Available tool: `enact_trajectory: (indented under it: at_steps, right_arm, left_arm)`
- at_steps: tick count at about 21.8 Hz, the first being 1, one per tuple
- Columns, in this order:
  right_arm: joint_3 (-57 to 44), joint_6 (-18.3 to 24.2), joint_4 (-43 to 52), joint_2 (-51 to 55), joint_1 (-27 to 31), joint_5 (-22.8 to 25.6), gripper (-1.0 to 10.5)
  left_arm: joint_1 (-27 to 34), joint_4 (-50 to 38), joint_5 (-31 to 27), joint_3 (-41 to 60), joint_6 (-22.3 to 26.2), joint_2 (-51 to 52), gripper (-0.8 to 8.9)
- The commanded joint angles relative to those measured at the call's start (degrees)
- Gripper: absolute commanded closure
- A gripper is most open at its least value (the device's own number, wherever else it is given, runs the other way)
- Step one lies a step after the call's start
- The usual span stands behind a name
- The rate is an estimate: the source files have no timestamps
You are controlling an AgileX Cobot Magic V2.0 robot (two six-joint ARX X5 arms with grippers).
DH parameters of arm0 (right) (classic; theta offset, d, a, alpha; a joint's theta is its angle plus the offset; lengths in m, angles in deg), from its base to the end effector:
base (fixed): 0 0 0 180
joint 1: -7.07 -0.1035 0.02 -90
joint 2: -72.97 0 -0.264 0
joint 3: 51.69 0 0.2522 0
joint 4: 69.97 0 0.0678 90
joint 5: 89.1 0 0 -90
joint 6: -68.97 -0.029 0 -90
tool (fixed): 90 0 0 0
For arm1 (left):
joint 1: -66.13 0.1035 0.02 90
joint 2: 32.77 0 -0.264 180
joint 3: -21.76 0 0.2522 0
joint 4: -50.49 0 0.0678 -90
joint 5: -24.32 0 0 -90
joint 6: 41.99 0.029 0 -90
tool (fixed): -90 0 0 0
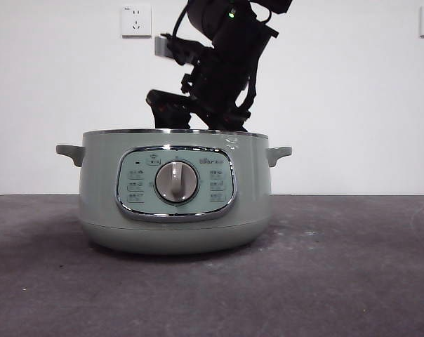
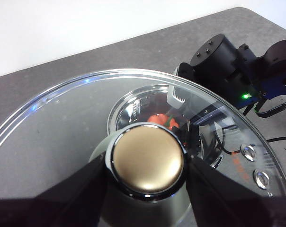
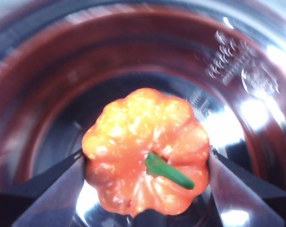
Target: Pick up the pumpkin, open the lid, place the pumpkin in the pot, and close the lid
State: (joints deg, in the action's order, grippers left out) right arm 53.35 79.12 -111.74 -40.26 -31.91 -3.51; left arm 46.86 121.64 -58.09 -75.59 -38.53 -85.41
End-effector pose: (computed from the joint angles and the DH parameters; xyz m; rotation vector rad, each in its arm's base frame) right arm 0.3375 0.2760 0.2361 -0.4236 0.7899 0.7844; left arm 0.1172 -0.0450 0.4478 0.1056 0.4493 -0.4743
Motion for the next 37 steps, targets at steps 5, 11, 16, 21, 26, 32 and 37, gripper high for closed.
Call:
enact_trajectory:
  at_steps: [5,11,16,21,26,32,37]
  right_arm:
    - [0.2,-0.3,-2.5,-1.5,-0.3,0.1,4.7]
    - [1.2,-1.4,-2.3,4.8,-0.1,0.6,3.2]
    - [1.2,-5.5,-7.7,23.2,0.8,9.3,3.2]
    - [1.2,-5.8,-8.9,39.2,2.1,9.3,3.2]
    - [1.2,-5.8,-12.3,47.0,2.1,9.3,3.2]
    - [1.2,-5.8,-15.6,51.8,2.1,9.2,3.2]
    - [1.2,-5.8,-17.2,53.4,2.1,9.2,3.2]
  left_arm:
    - [0.2,-2.4,0.2,-1.2,0.9,0.6,8.22]
    - [0.2,-2.5,0.3,-1.2,0.9,0.5,8.22]
    - [0.1,-3.6,3.3,-1.2,0.9,-1.8,8.22]
    - [-1.0,-7.3,6.4,-1.2,1.1,-8.5,8.22]
    - [-3.5,-12.5,6.4,-1.2,1.9,-16.0,8.22]
    - [-5.3,-17.6,6.4,-1.2,2.9,-24.8,8.22]
    - [-6.3,-23.1,6.4,-1.2,2.8,-30.6,8.22]
